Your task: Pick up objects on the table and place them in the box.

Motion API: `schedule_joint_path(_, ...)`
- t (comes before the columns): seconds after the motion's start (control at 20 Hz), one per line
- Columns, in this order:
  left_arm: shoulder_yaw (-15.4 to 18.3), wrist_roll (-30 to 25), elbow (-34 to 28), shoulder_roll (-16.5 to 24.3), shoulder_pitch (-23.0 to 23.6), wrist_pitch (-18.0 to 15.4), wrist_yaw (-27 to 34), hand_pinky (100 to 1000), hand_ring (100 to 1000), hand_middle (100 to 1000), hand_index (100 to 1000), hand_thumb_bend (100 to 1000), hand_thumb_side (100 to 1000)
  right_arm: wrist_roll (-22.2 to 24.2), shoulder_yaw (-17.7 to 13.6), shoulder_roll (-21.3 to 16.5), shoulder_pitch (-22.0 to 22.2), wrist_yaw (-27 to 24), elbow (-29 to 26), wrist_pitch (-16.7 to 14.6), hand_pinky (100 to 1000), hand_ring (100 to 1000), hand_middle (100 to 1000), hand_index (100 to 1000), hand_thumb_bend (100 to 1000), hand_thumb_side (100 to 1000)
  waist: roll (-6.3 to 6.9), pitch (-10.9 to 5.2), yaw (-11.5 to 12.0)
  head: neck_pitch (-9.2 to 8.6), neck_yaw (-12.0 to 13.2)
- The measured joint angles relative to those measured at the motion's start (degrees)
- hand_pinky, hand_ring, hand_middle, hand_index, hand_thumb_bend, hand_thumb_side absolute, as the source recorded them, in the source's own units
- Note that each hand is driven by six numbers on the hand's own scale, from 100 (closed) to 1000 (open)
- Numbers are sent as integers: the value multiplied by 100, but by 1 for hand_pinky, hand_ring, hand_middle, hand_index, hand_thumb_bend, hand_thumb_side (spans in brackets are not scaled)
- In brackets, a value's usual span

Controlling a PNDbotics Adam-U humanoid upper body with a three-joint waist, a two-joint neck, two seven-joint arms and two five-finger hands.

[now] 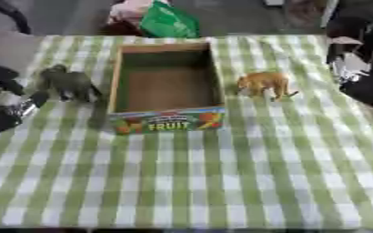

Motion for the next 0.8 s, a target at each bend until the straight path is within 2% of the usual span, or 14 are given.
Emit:
schedule_joint_path(0.45, -2, -4, 0, 0, 0, 0, 12, 641, 439, 406, 558, 695, 100, 83, 186, -174, -472, 72, 554, -77, 755, 865, 696, 860, 100, 245, -4, -18, 40, 2, -25)
schedule_joint_path(0.65, -4, -16, 0, 0, 1, -1, 17, 640, 439, 406, 558, 695, 100, 230, 360, -351, -844, 227, 1066, -253, 759, 880, 731, 872, 100, 213, -28, -39, 74, 3, -53)
schedule_joint_path(0.8, -6, -30, 1, 0, 2, -2, 19, 640, 439, 406, 558, 695, 100, 437, 532, -479, -1226, 459, 1587, -521, 769, 911, 767, 883, 100, 200, -38, -64, 89, 3, -76)
